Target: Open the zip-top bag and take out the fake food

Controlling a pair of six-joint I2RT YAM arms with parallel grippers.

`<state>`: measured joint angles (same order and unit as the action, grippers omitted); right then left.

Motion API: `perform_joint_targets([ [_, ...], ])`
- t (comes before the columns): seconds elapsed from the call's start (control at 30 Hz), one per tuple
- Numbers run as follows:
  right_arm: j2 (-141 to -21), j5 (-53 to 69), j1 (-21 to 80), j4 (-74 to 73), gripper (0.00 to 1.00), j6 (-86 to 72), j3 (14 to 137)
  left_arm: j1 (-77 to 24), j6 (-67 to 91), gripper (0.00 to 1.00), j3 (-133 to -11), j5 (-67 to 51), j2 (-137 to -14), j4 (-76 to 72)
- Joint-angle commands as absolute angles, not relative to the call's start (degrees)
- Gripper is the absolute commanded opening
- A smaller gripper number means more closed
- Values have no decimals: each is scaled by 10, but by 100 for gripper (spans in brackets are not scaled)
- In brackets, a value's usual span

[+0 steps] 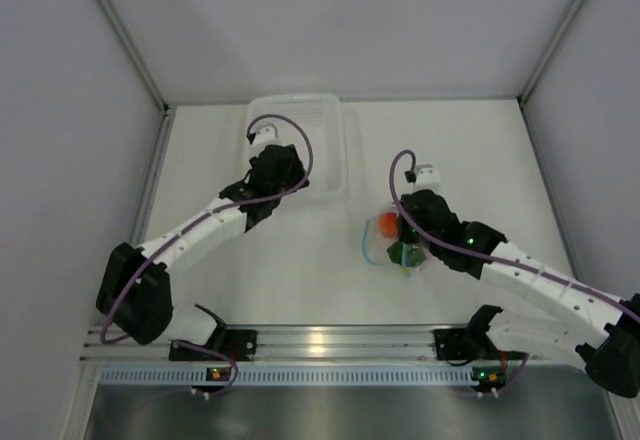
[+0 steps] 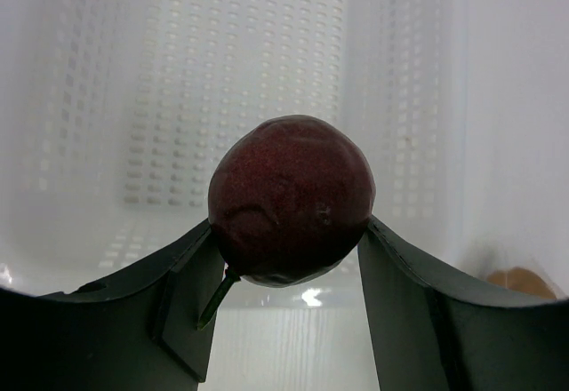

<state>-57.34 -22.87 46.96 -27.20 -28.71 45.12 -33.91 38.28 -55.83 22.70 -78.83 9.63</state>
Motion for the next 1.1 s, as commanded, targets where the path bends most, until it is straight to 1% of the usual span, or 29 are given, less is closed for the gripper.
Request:
perform_joint_targets([
  [0.0,-548,-232,467,-269,0,-295,461,-312,351,0,-625,207,-857,105],
  [0.1,-536,-235,467,-263,0,-295,452,-287,342,7,-671,188,-917,108],
  [0.17,-535,-232,467,-262,0,-294,452,-270,332,11,-706,175,-961,111],
  [0.3,-532,-228,468,-259,0,-294,448,-240,330,11,-743,145,-1020,112],
  [0.33,-531,-227,467,-257,0,-294,446,-236,330,14,-745,146,-1032,112],
  [0.37,-528,-228,466,-253,0,-295,444,-236,329,22,-747,147,-1037,112],
  [0.43,-526,-225,467,-252,0,-296,441,-235,324,33,-756,142,-1048,112],
  [0.47,-527,-225,467,-252,0,-295,441,-235,323,43,-758,142,-1050,112],
  [0.53,-529,-221,467,-250,0,-295,440,-235,327,55,-755,143,-1050,113],
  [0.57,-529,-221,467,-250,0,-295,440,-234,330,68,-752,142,-1048,113],
  [0.6,-529,-218,467,-249,0,-295,439,-234,333,74,-748,142,-1045,112],
  [0.77,-530,-212,466,-246,0,-295,440,-234,330,97,-736,133,-1007,112],
  [0.9,-531,-204,466,-246,0,-294,447,-235,337,96,-725,106,-956,112],
  [1.07,-526,-184,467,-245,0,-303,459,-256,338,93,-694,59,-843,96],
])
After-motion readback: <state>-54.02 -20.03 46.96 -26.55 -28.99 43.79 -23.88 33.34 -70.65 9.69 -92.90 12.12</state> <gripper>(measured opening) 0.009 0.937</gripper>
